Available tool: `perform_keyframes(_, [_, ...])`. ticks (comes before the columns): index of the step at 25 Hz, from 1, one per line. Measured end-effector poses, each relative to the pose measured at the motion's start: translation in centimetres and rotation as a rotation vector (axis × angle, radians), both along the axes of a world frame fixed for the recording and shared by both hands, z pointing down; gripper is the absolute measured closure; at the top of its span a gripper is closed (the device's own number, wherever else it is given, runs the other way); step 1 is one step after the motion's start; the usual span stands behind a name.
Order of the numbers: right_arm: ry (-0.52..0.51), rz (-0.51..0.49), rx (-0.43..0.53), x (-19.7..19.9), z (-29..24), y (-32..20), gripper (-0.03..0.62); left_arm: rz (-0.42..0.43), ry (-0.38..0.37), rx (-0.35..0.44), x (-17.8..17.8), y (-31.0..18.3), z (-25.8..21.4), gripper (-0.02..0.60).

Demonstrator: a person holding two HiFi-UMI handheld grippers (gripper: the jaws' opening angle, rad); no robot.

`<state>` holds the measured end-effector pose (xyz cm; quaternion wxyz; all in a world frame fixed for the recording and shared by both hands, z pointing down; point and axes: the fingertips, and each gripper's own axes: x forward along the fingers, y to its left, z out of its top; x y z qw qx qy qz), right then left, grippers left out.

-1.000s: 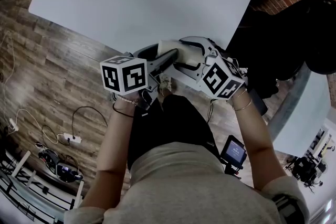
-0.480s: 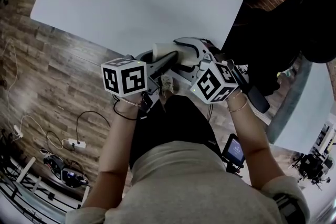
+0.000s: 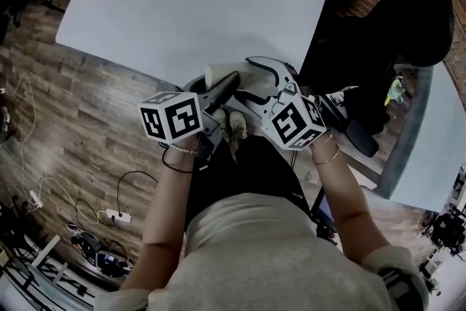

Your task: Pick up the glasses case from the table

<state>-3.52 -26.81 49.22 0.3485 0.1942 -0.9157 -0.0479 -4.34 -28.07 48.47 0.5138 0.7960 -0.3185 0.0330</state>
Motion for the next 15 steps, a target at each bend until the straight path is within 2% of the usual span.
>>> perform_keyframes(5, [-0.094,0.081,-0.014,1.1,-2.7,0.1,0.328,-0.039,-0.036,0.06,-0.7,-0.2,-2.5,0.425])
perform_keyframes(8, [-0.151,0.141,-0.015,1.6,-4.3,0.1,0.434,-0.069,-0.035,0.09,-1.2,-0.2,-4.0,0.425])
perform_keyframes(15, [-0.269,0.249,0.024,2.7,-8.8,-0.5,0.537,-0.079,-0.071,0.218,-1.7,-0.1,-7.8,0.426])
